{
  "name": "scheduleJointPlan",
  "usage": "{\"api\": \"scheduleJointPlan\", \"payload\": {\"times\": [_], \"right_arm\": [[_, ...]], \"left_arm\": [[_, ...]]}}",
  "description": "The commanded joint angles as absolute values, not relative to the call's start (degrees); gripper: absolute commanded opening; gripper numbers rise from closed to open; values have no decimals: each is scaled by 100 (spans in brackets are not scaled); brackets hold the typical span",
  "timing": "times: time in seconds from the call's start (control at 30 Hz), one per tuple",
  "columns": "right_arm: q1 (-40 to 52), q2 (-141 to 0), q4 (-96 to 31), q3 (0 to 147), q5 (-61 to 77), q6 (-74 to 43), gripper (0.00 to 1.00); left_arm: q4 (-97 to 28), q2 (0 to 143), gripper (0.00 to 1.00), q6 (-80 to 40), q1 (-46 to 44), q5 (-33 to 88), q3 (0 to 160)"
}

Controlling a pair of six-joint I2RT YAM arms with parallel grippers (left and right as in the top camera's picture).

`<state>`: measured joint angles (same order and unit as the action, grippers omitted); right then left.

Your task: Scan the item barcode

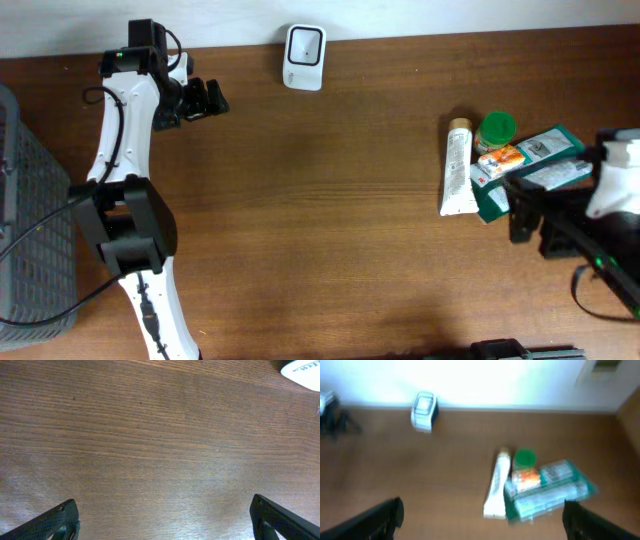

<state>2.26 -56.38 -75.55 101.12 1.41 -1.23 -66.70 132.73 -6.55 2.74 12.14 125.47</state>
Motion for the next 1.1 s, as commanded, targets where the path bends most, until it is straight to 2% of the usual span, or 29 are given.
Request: {"api": "scheduleJointPlan", "payload": {"times": [0.0,0.2,0.33,0.43,0.6,1.07], "right_arm": [[250,-5054,-6007,8523,84,-84,98],[250,-3022,-2128,4093,244,-84,98],[250,-1671,-805,2040,281,-86,99],[250,-447,-467,794,333,-86,98],[250,-19,-167,45,340,-86,98],[250,-21,-419,32,384,-86,98]], "left_arm": [[-6670,13334,99,-705,314,1216,12527],[-6670,13334,99,-705,316,1216,12527],[-6670,13334,99,-705,316,1216,12527],[-6670,13334,99,-705,314,1219,12527],[-6670,13334,99,-705,316,1216,12527],[-6670,13334,99,-705,316,1216,12527]]}}
